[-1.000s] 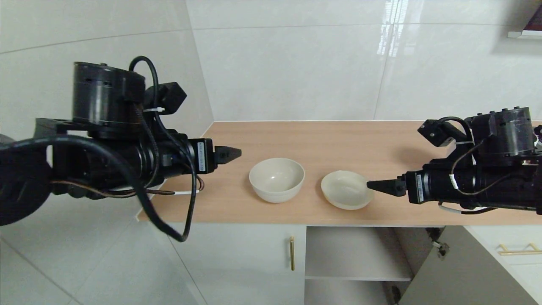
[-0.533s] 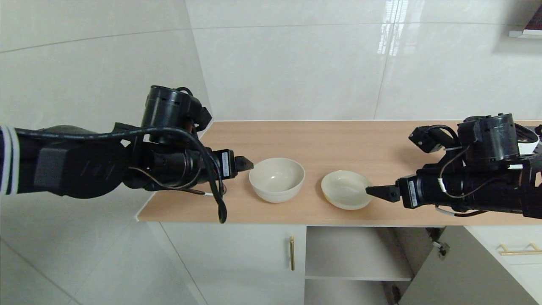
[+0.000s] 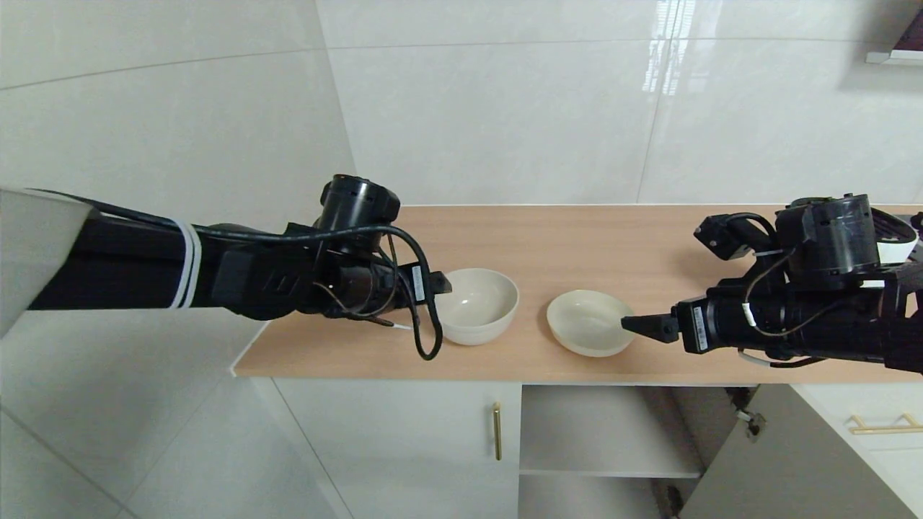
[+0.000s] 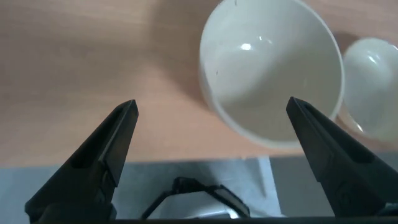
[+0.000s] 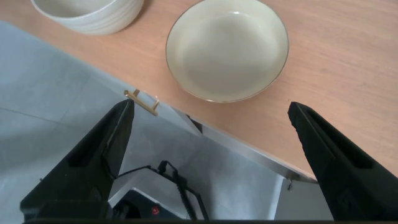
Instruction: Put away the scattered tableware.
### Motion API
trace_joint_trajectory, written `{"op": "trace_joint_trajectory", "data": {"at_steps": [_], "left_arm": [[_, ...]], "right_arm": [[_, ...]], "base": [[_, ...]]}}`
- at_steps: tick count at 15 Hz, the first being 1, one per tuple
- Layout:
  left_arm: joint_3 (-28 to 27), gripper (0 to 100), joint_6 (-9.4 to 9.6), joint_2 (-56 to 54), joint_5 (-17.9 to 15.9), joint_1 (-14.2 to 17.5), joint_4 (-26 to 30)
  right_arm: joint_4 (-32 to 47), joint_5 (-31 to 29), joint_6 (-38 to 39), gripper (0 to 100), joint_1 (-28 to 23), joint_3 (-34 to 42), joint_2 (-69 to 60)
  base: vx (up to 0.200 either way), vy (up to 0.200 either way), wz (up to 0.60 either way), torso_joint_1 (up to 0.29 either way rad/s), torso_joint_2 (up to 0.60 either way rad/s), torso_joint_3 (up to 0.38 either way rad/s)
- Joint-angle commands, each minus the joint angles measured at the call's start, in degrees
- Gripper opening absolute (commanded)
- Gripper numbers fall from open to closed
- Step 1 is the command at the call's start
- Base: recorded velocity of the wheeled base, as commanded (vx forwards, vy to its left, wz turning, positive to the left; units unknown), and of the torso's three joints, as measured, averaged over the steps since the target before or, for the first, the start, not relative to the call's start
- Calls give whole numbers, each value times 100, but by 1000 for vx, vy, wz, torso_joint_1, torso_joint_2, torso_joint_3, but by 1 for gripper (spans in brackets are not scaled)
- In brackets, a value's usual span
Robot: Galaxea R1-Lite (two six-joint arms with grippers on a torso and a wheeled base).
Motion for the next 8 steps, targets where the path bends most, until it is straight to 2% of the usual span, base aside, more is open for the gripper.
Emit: {"op": "trace_joint_trajectory", "data": {"at_steps": [1,3,7,8], "left_arm": [[-386,100,-18,493,179,11,6],[-632,100,-18,818,592,20,6],[-668,100,-18,897,601,20,-3],[-668,0,-18,923,601,20,-3]], "right_arm": [[-1,4,2,100,4,19,-4],[-1,4,2,100,4,28,14],[-37,4,29,100,4,28,14],[-37,4,64,100,4,28,5]], "base": [[0,0,0,0,0,0],[0,0,0,0,0,0],[0,0,0,0,0,0],[0,0,0,0,0,0]]}}
